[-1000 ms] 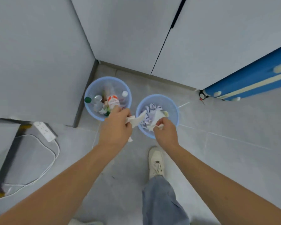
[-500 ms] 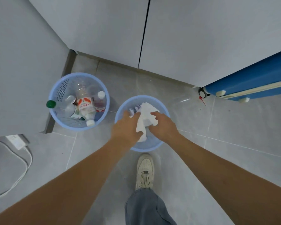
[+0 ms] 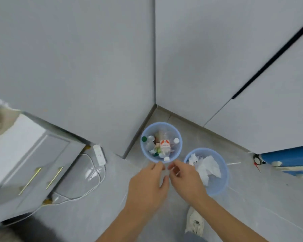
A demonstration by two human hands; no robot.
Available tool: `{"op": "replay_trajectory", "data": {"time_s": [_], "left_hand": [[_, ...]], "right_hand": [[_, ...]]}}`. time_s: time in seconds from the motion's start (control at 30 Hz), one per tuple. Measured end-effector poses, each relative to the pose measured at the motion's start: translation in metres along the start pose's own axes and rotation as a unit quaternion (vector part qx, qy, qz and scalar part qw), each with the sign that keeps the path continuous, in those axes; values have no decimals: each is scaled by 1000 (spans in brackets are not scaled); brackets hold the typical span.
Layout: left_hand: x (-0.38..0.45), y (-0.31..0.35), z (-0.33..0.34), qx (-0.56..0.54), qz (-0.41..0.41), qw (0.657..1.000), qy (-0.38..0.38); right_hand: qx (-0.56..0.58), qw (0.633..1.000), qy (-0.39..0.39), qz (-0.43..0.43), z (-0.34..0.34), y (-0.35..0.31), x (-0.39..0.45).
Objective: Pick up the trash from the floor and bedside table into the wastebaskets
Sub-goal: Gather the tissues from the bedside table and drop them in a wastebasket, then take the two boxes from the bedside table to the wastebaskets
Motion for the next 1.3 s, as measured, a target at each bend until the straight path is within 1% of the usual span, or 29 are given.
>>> {"op": "replay_trajectory", "data": {"time_s": [0.1,0.17,0.23,0.33,0.4,0.47,0.5,0.6,0.7,0.8,0.9,1.03,1.13,1.23,1.3], "left_hand": [[-68,-48,-62,-22,-30,998,57],[-108,-86,-100,-51,-67,991,106],[-130,-110,-133,-64,-106,982,143],[-181,-176,-193,-105,-174,954,219],[-216,-224,-224,-134,-209,927,282],[-254,-273,-240,-145,-249,900,327],[-270,-298,-242,-150,-271,890,336],[-305,-374,-235,-171,-334,866,331],[-320,-438,-212,-202,-377,858,286],[-319,-489,-176,-223,-406,856,230],[-306,-527,-140,-224,-422,853,208],[-274,-564,-105,-234,-424,854,188],[-251,-585,-91,-243,-416,855,190],[-236,-597,-86,-261,-401,855,199],[-229,-600,-88,-271,-401,848,214]], "right_hand": [[6,995,-54,-81,35,-99,-35],[-7,984,-94,-149,64,-169,-54],[-34,973,-121,-194,86,-221,-64],[-125,950,-162,-235,143,-316,-71],[-145,932,-213,-254,178,-367,-71],[-154,917,-234,-284,212,-413,-70],[-155,912,-239,-294,229,-432,-69],[-151,910,-232,-309,280,-479,-60],[-183,905,-226,-310,334,-506,-40],[-241,892,-229,-308,391,-509,-15],[-291,878,-225,-305,444,-511,3],[-365,860,-185,-305,506,-510,33],[-406,851,-145,-301,528,-502,54],[-385,857,-119,-320,528,-498,65],[-368,858,-113,-339,517,-499,67]]}}
Point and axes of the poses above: each hand's wrist, its own x-axis towards the middle knuckle, its own z-axis out of the palm, y = z × x, the point moved 1 cm from there along x, towards the middle knuckle, and after that the axes turned 9 degrees about -y, right-handed, at the moved point
